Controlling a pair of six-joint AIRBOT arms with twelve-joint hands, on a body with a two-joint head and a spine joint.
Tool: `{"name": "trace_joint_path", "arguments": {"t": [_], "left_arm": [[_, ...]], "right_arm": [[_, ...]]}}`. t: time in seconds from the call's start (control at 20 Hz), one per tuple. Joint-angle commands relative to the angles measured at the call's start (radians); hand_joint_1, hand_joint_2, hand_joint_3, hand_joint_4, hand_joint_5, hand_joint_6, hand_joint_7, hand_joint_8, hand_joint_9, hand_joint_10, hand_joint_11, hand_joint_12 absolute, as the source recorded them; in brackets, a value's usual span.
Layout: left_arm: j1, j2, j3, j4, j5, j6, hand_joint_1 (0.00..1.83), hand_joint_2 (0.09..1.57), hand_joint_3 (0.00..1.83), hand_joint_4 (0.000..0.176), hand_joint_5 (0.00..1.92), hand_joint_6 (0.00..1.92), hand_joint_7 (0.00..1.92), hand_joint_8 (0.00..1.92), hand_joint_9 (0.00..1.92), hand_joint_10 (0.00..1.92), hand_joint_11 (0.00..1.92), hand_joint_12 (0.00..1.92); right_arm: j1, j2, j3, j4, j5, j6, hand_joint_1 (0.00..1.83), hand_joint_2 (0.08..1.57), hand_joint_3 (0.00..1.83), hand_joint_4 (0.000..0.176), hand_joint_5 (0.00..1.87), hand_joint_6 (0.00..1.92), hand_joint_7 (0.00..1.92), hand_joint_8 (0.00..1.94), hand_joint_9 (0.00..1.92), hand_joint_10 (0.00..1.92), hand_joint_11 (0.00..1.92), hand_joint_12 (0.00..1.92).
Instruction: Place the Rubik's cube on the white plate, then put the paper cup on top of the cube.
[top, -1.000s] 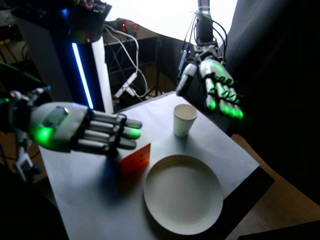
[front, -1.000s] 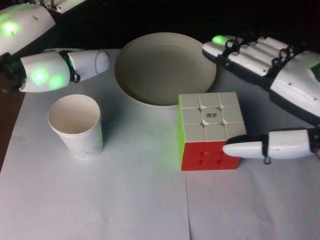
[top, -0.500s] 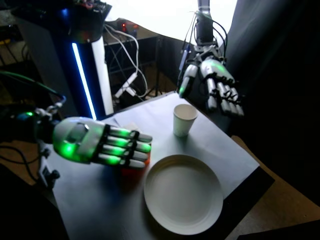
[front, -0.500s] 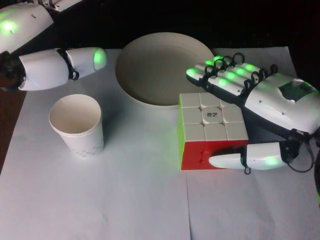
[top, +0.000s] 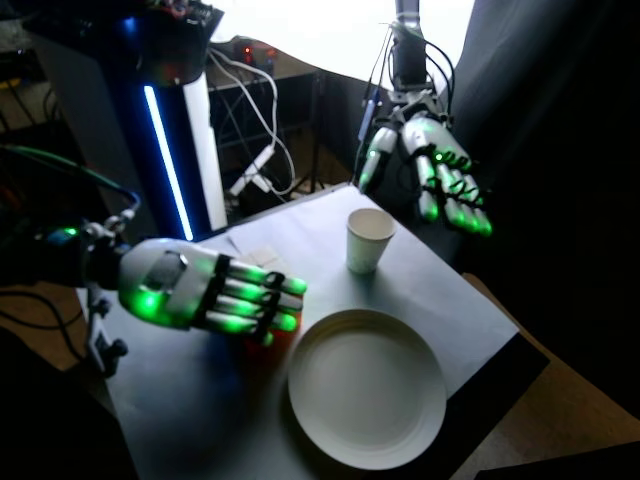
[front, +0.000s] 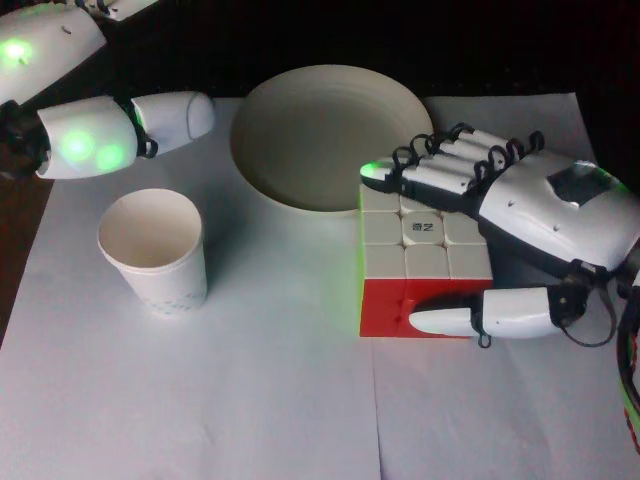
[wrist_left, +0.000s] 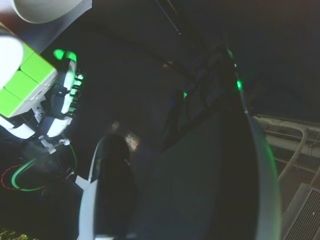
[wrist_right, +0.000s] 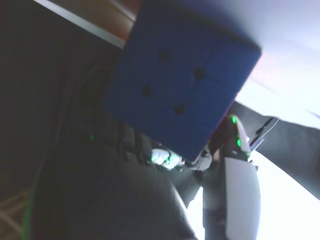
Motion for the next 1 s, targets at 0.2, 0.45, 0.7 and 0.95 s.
{"name": "trace_joint_path", "arguments": {"t": [0.2, 0.45, 0.7, 0.95], "left_arm": [[-0.009, 0.005, 0.004, -0.021, -0.128, 0.000, 0.16, 1.32, 0.00, 0.080, 0.07, 0.00, 0.00, 0.00, 0.00, 0.00, 0.00, 0.00], [-0.008, 0.005, 0.004, -0.022, -0.129, 0.000, 0.18, 1.31, 0.00, 0.081, 0.08, 0.00, 0.00, 0.00, 0.00, 0.00, 0.01, 0.00], [-0.004, 0.007, 0.004, -0.027, -0.133, -0.001, 0.14, 1.28, 0.00, 0.084, 0.08, 0.01, 0.00, 0.00, 0.00, 0.00, 0.02, 0.01], [-0.004, 0.005, 0.007, -0.032, -0.133, 0.000, 0.18, 1.32, 0.01, 0.097, 0.08, 0.00, 0.00, 0.00, 0.00, 0.00, 0.03, 0.02]], "right_arm": [[0.018, 0.000, -0.003, -0.006, 0.129, 0.006, 1.11, 1.14, 0.00, 0.000, 0.20, 1.46, 0.35, 1.60, 0.48, 1.92, 0.64, 1.92], [0.031, 0.035, -0.010, -0.039, 0.215, 0.064, 1.12, 1.13, 0.00, 0.000, 0.24, 1.45, 0.38, 1.66, 0.62, 1.92, 0.79, 1.92], [0.126, 0.036, 0.003, -0.071, 0.216, 0.064, 1.13, 1.11, 0.00, 0.000, 0.20, 1.51, 0.35, 1.62, 0.54, 1.92, 0.65, 1.92], [0.245, -0.006, 0.088, -0.073, 0.176, 0.063, 1.16, 1.11, 0.00, 0.000, 0.18, 1.46, 0.27, 1.51, 0.46, 1.86, 0.68, 1.92]]}}
